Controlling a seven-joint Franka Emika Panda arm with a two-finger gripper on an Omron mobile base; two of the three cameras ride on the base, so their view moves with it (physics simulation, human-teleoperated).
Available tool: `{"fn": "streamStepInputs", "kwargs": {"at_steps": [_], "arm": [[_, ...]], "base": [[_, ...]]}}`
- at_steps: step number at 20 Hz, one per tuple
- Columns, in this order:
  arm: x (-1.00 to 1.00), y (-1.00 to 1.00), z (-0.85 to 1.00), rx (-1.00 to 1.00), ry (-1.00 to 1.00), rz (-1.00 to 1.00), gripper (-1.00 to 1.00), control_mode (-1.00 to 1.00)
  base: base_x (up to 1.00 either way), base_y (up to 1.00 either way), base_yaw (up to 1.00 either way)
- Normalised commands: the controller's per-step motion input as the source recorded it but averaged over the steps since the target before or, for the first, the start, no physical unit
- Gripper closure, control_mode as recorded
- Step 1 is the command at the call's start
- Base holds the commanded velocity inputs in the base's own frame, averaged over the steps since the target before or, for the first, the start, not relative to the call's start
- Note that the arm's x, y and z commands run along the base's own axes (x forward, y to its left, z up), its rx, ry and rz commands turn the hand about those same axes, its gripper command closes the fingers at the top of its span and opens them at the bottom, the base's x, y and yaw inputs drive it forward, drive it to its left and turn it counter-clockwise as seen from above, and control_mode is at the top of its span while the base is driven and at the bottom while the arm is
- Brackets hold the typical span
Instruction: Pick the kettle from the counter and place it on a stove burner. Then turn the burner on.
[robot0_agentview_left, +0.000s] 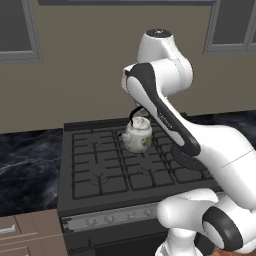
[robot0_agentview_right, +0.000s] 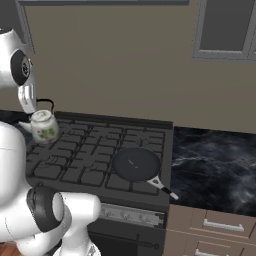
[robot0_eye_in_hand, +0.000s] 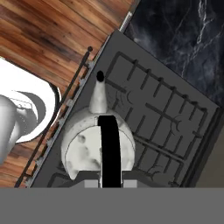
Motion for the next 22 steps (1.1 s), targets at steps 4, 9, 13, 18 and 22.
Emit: {"fn": "streamStepInputs", "kwargs": {"at_steps": [4,9,13,18,22], "arm": [[-0.58,0.11,-0.30,-0.06,0.00,0.17,1.00,-1.00],[-0.55,0.04,-0.20,-0.04,0.01,0.15,1.00,-1.00],[-0.22,0.18,-0.19,0.00,0.00,0.10,1.00,-1.00],[-0.04,0.40,-0.15,0.00,0.00,0.04,1.00,-1.00],[0.03,0.42,-0.12,0.00,0.00,0.00,1.00,-1.00]], "base": [[0.00,0.00,0.00],[0.00,0.00,0.00],[0.00,0.00,0.00],[0.00,0.00,0.00],[0.00,0.00,0.00]]}}
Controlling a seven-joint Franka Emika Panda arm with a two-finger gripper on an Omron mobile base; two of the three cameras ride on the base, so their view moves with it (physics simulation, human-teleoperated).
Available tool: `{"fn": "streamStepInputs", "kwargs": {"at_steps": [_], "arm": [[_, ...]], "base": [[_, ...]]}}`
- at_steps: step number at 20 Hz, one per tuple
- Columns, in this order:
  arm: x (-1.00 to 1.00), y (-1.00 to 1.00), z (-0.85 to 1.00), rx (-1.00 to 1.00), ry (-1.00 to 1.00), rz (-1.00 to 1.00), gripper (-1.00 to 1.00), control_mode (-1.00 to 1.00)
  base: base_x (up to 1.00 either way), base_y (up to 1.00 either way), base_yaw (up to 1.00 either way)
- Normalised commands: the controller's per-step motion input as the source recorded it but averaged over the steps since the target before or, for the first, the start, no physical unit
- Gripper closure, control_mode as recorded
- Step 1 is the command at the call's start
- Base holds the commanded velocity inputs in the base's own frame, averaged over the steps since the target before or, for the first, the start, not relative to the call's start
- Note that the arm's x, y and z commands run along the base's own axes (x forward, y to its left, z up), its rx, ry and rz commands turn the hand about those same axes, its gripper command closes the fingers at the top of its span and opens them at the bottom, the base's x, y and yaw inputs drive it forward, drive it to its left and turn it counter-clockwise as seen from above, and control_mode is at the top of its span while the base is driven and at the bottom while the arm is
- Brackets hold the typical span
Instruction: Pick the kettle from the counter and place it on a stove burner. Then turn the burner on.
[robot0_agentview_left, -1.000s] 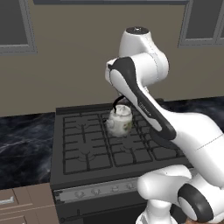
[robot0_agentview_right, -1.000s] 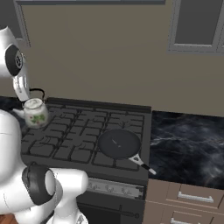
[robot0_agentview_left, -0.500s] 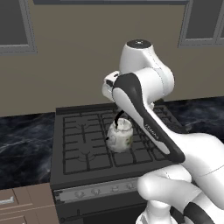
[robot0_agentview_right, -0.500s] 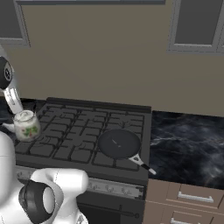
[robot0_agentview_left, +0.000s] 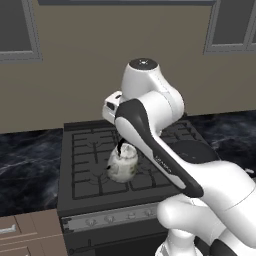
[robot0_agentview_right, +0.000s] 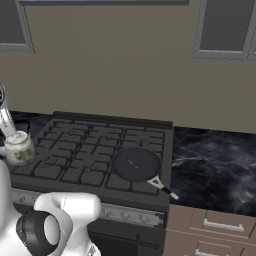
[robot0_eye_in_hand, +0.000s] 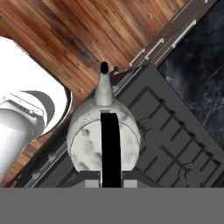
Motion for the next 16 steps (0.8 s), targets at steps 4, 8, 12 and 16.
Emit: {"fn": "streamStepInputs", "kwargs": {"at_steps": [4,8,12,16], "arm": [[0.13,0.30,-0.07,0.00,0.03,0.00,1.00,-1.00],[0.13,0.11,-0.02,0.00,0.00,0.00,1.00,-1.00],[0.07,0.00,0.00,0.00,0.00,0.00,1.00,-1.00],[0.05,0.00,-0.01,0.00,0.00,0.00,1.00,-1.00]], "base": [[0.00,0.00,0.00],[0.00,0.00,0.00],[0.00,0.00,0.00],[0.00,0.00,0.00]]}}
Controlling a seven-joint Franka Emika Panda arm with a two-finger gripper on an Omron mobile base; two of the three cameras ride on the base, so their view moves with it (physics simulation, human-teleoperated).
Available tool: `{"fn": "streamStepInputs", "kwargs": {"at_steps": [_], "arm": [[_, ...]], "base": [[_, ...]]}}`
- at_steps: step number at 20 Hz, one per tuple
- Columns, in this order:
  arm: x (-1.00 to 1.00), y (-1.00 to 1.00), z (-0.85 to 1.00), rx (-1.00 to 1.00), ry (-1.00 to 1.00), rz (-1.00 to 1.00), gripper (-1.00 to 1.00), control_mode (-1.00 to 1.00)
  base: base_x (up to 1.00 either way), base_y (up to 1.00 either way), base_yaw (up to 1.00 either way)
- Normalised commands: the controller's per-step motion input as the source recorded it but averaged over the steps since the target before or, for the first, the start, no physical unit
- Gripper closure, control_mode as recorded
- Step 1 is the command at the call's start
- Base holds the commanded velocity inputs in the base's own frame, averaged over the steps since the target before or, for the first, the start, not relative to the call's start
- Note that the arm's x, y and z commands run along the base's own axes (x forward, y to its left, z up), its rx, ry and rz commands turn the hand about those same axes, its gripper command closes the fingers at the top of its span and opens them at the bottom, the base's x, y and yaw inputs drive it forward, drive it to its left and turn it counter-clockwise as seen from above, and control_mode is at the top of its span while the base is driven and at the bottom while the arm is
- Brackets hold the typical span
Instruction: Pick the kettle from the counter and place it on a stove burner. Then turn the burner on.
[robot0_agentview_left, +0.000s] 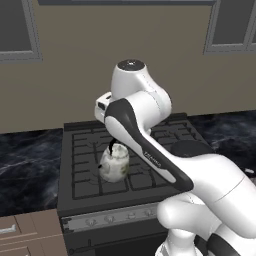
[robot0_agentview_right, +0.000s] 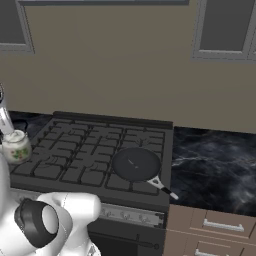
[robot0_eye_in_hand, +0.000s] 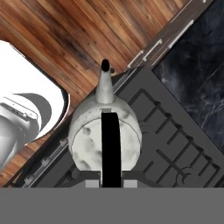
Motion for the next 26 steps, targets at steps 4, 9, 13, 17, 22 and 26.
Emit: {"fn": "streamStepInputs", "kwargs": {"at_steps": [4,9,13,17,22,26], "arm": [[0.21,0.00,-0.06,0.00,0.00,0.00,1.00,-1.00],[0.27,0.00,-0.13,-0.01,0.00,0.00,1.00,-1.00],[0.22,0.00,-0.10,-0.01,0.00,0.00,1.00,-1.00],[0.13,0.00,-0.09,-0.02,0.00,0.00,1.00,-1.00],[0.11,0.01,-0.14,-0.02,0.00,0.00,1.00,-1.00],[0.14,0.04,-0.15,-0.01,0.00,0.00,1.00,-1.00]], "base": [[0.00,0.00,0.00],[0.00,0.00,0.00],[0.00,0.00,0.00],[0.00,0.00,0.00],[0.00,0.00,0.00],[0.00,0.00,0.00]]}}
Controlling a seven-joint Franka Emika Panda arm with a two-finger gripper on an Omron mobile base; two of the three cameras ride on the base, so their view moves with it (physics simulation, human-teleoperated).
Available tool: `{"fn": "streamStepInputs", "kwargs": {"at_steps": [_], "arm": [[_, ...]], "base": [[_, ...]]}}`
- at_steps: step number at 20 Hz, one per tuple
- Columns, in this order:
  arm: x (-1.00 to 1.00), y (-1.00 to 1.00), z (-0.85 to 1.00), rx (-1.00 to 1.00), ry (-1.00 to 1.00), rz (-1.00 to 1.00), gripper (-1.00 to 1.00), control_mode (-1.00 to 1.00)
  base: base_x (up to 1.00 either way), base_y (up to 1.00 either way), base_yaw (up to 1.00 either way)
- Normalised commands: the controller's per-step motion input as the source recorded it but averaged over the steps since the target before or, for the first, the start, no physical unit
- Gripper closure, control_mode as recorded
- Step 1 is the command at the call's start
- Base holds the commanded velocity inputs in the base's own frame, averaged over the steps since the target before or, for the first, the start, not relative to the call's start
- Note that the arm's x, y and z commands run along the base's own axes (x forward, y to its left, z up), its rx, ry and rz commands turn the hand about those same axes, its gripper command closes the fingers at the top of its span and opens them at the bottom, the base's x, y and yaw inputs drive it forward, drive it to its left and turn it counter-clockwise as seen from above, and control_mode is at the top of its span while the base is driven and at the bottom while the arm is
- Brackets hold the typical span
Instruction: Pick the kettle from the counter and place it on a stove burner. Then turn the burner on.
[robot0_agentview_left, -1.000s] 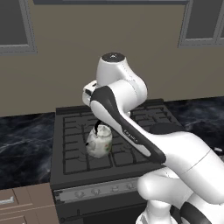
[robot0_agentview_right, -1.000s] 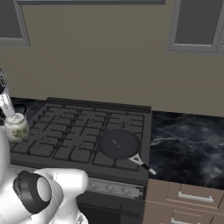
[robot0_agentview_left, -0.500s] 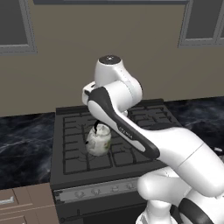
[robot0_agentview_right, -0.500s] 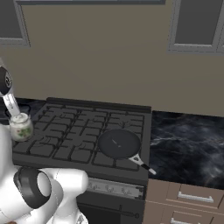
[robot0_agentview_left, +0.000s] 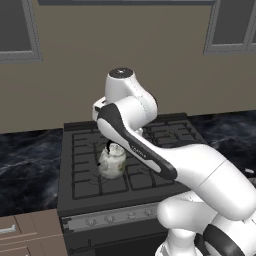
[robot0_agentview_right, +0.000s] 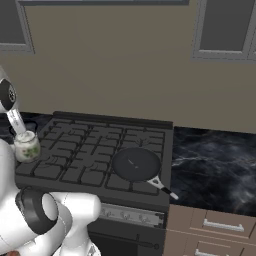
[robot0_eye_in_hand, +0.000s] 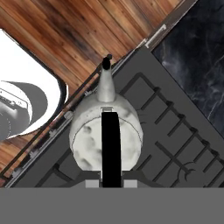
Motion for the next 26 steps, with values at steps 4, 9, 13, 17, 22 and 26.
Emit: {"fn": "streamStepInputs", "kwargs": {"at_steps": [4,9,13,17,22,26], "arm": [[0.18,0.07,-0.17,-0.01,0.00,0.00,1.00,-1.00],[0.19,0.12,-0.15,0.00,0.00,0.00,1.00,-1.00],[0.22,0.13,-0.14,0.00,0.00,0.00,1.00,-1.00],[0.17,0.09,-0.16,0.00,0.00,0.00,1.00,-1.00],[0.15,0.08,-0.19,-0.01,0.00,0.00,1.00,-1.00],[0.18,0.06,-0.16,-0.01,0.00,0.00,1.00,-1.00]], "base": [[0.00,0.00,0.00],[0.00,0.00,0.00],[0.00,0.00,0.00],[0.00,0.00,0.00],[0.00,0.00,0.00],[0.00,0.00,0.00]]}}
